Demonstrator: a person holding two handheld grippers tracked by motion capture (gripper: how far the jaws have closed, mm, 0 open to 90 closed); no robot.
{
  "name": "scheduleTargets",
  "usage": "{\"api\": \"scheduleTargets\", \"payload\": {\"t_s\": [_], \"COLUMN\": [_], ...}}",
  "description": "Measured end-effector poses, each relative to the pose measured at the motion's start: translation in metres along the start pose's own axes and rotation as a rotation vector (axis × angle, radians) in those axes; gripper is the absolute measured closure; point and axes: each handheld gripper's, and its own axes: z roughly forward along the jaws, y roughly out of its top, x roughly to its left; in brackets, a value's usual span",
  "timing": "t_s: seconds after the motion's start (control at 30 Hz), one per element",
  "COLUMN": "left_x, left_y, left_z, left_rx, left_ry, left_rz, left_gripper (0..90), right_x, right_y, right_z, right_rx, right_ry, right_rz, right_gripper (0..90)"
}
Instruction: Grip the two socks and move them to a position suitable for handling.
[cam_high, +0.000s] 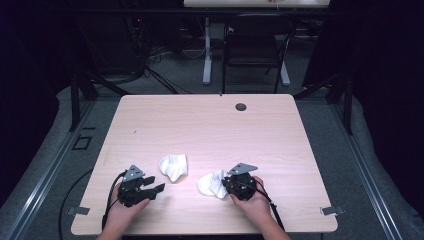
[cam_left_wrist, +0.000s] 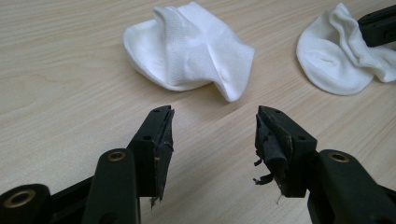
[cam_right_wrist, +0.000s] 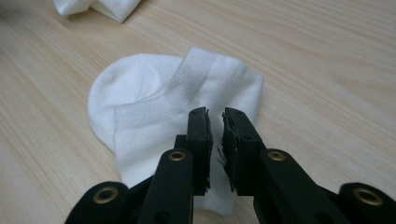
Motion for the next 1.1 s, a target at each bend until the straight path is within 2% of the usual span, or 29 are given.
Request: {"api": "scheduleTargets", "payload": {"t_s": [0.13, 0.2, 0.4, 0.77, 0.93, 1.1], "left_x": [0.0, 0.0, -0.001, -0.001, -0.002, -0.003], "left_y": [0.0, 0.0, 0.0, 0.0, 0.0, 0.002], "left_z": [0.0, 0.0, -0.001, 0.0, 0.0, -0.001], "left_rx": [0.002, 0.003, 0.005, 0.0, -0.001, -0.001], "left_ry": [0.001, 0.001, 0.001, 0.002, 0.002, 0.019], "left_rz": [0.009, 0.01, 0.012, 0.017, 0.017, 0.018], "left_gripper": [47.6, 47.7, 47.8, 48.3, 48.3, 48.0], "right_x": [0.003, 0.005, 0.012, 0.024, 0.03, 0.036], "right_y": [-0.002, -0.003, -0.005, -0.007, -0.008, -0.009], "right_z": [0.001, 0.0, -0.004, -0.009, -0.011, -0.013], "right_rx": [0.0, -0.003, 0.019, 0.049, 0.064, 0.083], "right_ry": [-0.003, 0.011, 0.01, 0.032, 0.05, 0.057], "right_rz": [-0.001, -0.003, -0.028, -0.038, -0.057, -0.074], "right_gripper": [82.8, 82.9, 83.4, 84.0, 84.1, 84.1]}}
